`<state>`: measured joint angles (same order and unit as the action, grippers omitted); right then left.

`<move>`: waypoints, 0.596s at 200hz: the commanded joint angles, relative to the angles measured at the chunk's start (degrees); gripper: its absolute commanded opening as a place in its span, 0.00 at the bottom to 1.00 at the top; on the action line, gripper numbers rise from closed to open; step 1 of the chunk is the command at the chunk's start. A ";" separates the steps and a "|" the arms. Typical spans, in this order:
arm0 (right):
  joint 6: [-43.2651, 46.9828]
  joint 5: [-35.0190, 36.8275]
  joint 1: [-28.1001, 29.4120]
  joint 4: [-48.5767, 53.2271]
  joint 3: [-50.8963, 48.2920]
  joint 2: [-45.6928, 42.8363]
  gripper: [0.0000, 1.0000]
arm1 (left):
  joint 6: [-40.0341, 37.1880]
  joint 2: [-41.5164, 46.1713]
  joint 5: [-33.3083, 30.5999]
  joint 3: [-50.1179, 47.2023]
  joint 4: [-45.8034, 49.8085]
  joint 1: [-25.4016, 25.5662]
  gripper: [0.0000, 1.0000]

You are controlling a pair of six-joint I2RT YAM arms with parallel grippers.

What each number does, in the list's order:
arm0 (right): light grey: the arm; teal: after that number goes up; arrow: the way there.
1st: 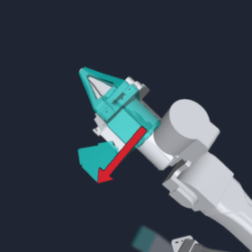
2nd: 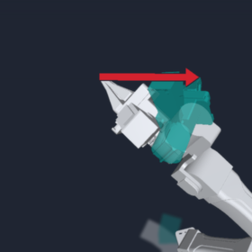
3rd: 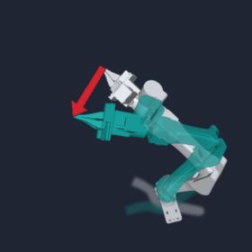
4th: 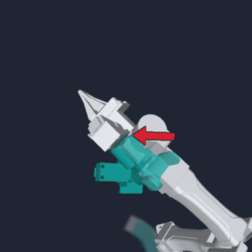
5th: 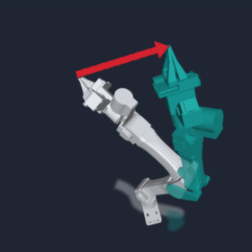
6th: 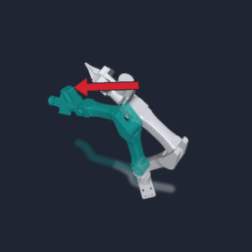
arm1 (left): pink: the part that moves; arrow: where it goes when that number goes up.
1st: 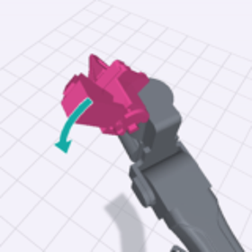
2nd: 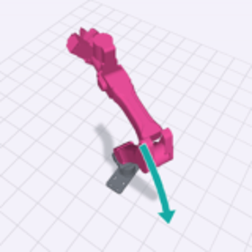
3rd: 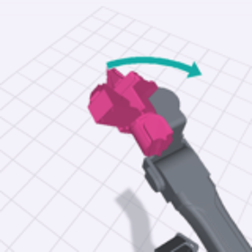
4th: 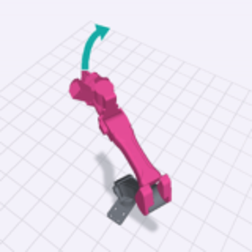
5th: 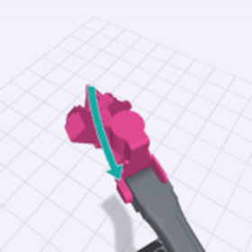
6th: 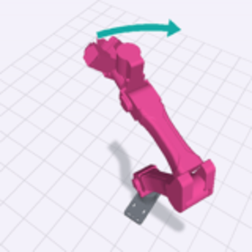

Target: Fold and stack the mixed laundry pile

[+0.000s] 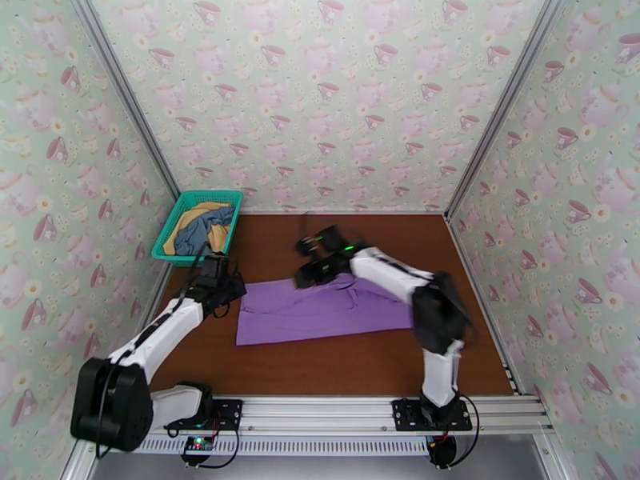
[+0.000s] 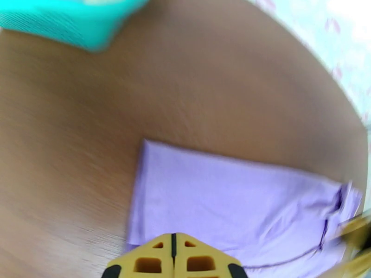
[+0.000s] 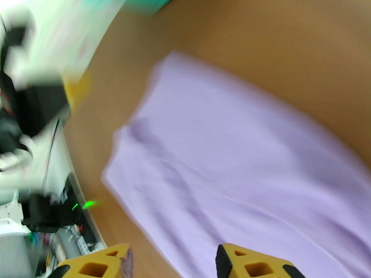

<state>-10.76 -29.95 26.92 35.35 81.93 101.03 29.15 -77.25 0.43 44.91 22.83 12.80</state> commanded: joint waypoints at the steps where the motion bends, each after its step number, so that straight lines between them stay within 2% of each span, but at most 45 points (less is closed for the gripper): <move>1: 4.00 8.94 -9.33 7.15 -7.51 -6.25 0.52 | 0.72 -7.37 2.90 3.59 -3.58 3.90 0.00; 15: 5.92 9.09 -13.22 8.14 -9.14 -6.01 0.49 | 2.35 -12.75 1.42 5.58 -5.54 6.15 0.00; 39: 5.67 9.31 -14.59 6.87 -6.96 -0.56 0.40 | 4.71 -19.83 -2.45 8.15 -7.53 6.95 0.00; 82: -0.33 17.84 -14.58 2.96 -1.98 9.80 0.46 | 3.47 -28.74 -9.72 13.98 -0.89 6.62 0.00; 119: -4.68 24.17 -14.54 -0.56 -1.91 12.39 0.47 | 3.54 -29.88 -9.93 13.72 -0.62 6.29 0.00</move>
<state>-11.20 -11.97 12.40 38.30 78.08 112.95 32.27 -104.47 -6.46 59.27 18.20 19.75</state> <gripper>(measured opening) 0.467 0.040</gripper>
